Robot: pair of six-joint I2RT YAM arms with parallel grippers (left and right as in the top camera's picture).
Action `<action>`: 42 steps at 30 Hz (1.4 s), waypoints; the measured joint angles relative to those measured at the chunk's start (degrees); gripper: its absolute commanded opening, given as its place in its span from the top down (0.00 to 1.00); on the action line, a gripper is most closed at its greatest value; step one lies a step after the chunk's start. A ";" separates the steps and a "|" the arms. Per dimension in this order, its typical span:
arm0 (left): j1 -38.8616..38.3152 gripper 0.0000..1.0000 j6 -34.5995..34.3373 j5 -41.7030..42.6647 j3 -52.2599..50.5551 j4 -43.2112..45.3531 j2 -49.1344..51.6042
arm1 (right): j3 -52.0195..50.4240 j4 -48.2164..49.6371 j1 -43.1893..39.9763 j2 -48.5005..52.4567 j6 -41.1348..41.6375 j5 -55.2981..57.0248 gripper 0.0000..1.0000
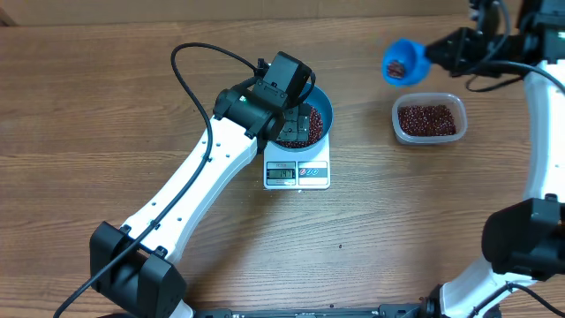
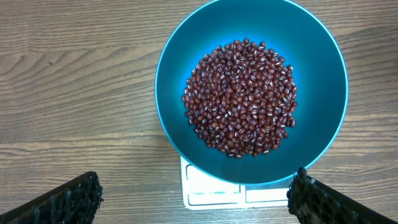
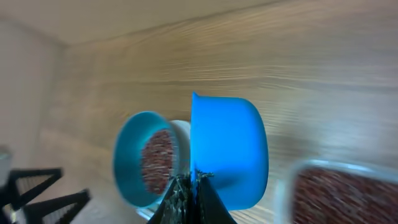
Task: Scoop item into bowl and weigh 150g on scale
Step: 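Lift the filled scoop and carry it over the teal bowl, right gripper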
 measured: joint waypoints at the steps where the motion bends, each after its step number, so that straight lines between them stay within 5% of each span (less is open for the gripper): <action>1: 0.00 0.00 0.00 0.00 0.00 -0.02 0.00 | 0.00 0.24 1.42 0.00 -0.02 -0.09 0.96; 17: 0.00 0.00 -0.07 0.09 0.00 0.02 0.00 | 0.00 2.93 23.28 0.00 -0.04 17.97 0.96; 32: -2.60 0.00 4.31 10.86 0.13 -14.34 -3.52 | 0.00 4.24 28.61 0.00 -0.09 24.61 0.96; 42: -9.33 0.00 3.10 9.22 -2.29 -13.38 -8.46 | 0.00 3.48 28.61 0.00 -1.49 25.44 0.96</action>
